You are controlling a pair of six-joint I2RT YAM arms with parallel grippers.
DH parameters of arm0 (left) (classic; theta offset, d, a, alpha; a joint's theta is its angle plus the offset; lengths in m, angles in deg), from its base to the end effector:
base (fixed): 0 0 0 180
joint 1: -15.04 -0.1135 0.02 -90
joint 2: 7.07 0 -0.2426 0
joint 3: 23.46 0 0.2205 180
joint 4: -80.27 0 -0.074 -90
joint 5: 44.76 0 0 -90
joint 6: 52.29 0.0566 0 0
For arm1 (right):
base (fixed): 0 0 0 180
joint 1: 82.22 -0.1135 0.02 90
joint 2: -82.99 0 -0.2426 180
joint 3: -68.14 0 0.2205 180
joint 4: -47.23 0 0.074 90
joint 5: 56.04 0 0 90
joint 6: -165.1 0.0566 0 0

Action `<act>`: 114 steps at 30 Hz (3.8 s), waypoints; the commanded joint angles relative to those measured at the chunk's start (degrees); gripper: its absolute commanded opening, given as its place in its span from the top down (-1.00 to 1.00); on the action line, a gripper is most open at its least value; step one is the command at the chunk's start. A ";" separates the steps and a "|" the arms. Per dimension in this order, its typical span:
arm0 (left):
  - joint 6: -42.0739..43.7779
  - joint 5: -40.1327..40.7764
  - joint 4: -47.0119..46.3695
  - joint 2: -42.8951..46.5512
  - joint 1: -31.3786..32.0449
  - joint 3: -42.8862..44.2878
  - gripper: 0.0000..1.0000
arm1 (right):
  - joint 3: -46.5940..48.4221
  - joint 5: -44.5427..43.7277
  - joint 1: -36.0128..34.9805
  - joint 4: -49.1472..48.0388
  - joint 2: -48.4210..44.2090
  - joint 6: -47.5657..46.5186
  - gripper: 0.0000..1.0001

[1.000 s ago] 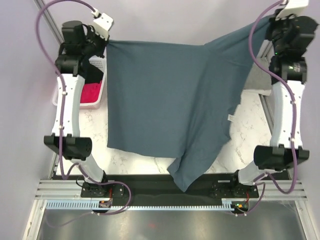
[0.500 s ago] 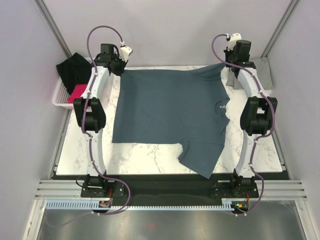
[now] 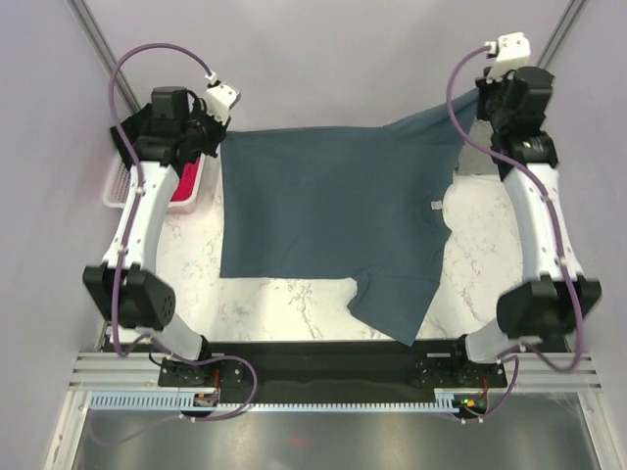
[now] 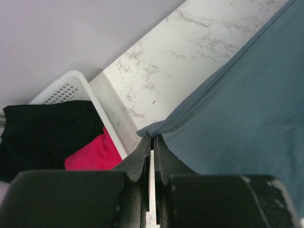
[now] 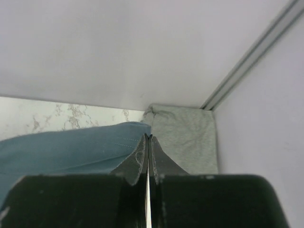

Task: Fold and stack the t-shirts
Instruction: Flatten the tshirt out

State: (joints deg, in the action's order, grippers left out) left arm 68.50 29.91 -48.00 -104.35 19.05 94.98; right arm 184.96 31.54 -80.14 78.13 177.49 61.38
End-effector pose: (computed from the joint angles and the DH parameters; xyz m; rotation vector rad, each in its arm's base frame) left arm 0.3651 -0.0406 0.3683 0.7735 1.9346 0.0026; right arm 0.3718 -0.0159 0.4196 -0.1438 1.7203 -0.2402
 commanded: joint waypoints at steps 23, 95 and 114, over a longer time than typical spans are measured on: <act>-8.29 -8.93 7.47 52.20 1.79 2.33 0.96 | 16.77 -0.49 0.37 21.71 -52.59 1.85 1.00; -4.68 10.50 -17.75 -37.37 -2.87 14.86 0.96 | 42.75 -2.77 -7.80 -21.44 62.56 -5.44 1.00; -1.43 8.83 -17.39 -37.90 -2.60 16.27 0.96 | 42.85 -8.31 -5.78 -25.49 59.05 -5.27 1.00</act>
State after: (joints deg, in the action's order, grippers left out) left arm 65.20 38.67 -62.64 -142.46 16.52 109.01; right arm 225.46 24.75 -86.17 56.08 240.48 56.60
